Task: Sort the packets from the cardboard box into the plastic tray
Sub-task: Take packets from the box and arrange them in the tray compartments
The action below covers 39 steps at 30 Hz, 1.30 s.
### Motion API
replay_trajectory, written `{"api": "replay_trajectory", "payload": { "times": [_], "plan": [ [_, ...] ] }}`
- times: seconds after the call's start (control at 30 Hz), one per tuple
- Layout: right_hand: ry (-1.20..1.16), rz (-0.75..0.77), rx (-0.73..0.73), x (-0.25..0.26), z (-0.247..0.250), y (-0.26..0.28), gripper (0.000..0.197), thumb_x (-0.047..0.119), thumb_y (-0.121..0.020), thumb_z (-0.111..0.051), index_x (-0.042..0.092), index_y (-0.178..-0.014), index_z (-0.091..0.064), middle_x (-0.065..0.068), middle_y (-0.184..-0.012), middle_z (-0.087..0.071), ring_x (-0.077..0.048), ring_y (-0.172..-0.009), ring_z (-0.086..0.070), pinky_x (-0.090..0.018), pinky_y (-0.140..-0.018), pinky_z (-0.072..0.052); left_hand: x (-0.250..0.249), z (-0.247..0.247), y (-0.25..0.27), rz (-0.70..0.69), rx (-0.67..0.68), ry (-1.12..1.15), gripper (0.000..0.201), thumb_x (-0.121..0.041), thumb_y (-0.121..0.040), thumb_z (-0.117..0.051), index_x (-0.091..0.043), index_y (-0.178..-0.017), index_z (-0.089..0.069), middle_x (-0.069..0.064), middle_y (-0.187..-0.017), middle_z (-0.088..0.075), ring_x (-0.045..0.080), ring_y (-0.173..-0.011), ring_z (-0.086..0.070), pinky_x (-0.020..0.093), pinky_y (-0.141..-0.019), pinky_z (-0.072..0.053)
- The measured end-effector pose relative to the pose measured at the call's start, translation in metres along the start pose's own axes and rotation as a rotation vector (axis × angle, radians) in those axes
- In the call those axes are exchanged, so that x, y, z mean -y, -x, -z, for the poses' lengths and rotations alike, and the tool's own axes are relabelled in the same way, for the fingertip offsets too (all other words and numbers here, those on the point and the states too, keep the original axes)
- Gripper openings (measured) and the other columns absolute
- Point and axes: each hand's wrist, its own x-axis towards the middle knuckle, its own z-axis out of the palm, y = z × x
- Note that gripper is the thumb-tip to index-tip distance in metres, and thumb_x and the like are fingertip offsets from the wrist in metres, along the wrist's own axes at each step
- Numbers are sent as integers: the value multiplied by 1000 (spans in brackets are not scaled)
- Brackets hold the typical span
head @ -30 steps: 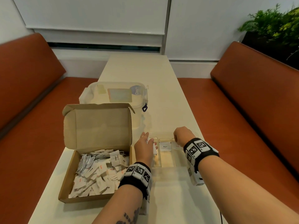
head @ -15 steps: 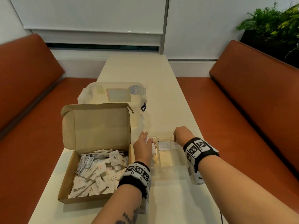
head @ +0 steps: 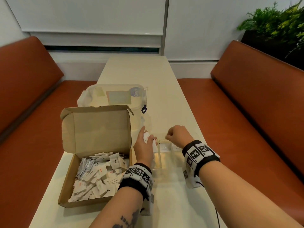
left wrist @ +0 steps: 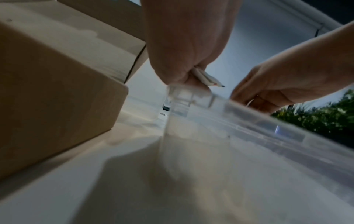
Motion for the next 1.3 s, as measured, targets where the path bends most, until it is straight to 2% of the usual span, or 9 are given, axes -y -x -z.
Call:
{"api": "replay_trajectory", "payload": {
  "times": [0.17,0.3,0.4,0.47,0.53,0.7,0.83,1.07,1.3],
  "plan": [
    [-582,-94,165,28,2,19,17,16,-87,-66,0,-91,-62,-11,-69,-65,-18,-49,-59,-22,-47,-53,-8,-7,-11,82,-38,249,44,-17,-99,-47,-23,-141,-37,12,-131,-56,29,-119,-55,46,-103,-43],
    [-778,-130,180,29,2,26,25,1,-78,-73,5,-93,-54,-12,-87,-66,-16,-49,-65,-22,-50,-55,-12,-9,-11,152,37,427,37,-14,-101,-39,-20,-138,-37,5,-123,-60,28,-116,-57,49,-104,-42],
    [-782,-113,105,25,0,26,23,-4,-76,-73,5,-88,-55,-14,-87,-65,-14,-53,-67,-24,-55,-57,-13,-11,-9,212,134,483,32,-14,-101,-40,-17,-133,-41,14,-126,-57,31,-114,-57,49,-94,-50],
    [-743,-106,59,23,-1,24,22,-3,-75,-73,5,-88,-57,-18,-86,-67,-25,-68,-70,-35,-71,-60,-12,-13,-5,230,207,487,23,-11,-99,-42,-12,-122,-45,20,-123,-56,27,-100,-62,38,-75,-59],
    [-666,-91,38,21,-1,24,20,1,-75,-73,6,-89,-59,-19,-89,-70,-30,-79,-70,-40,-79,-58,-13,-13,-2,240,239,494,16,-9,-99,-40,-12,-114,-46,21,-120,-57,25,-94,-65,35,-71,-60],
    [-702,-71,27,17,-3,27,23,-2,-72,-76,8,-83,-58,-6,-69,-64,-21,-64,-68,-36,-71,-60,-16,-12,1,268,253,577,17,-9,-100,-41,-6,-115,-46,21,-119,-54,32,-100,-64,38,-65,-61],
    [-678,-79,46,16,0,28,21,-3,-72,-76,7,-82,-60,-7,-71,-65,-18,-63,-65,-32,-70,-58,-14,-10,-1,286,222,606,18,-16,-101,-41,-10,-116,-49,23,-122,-54,37,-108,-59,51,-81,-56],
    [-691,-87,109,13,3,30,15,-5,-76,-73,6,-82,-63,-10,-72,-66,-17,-60,-63,-22,-63,-57,-11,-4,0,233,222,624,41,-6,-101,-32,-32,-126,-51,21,-129,-53,36,-115,-57,55,-90,-50],
    [-691,-91,137,14,6,28,15,-4,-76,-73,6,-80,-63,-18,-86,-70,-22,-67,-65,-28,-70,-58,-13,-5,-5,204,140,628,39,-1,-99,-29,-19,-126,-51,15,-110,-62,23,-88,-64,36,-74,-53]
  ]
}}
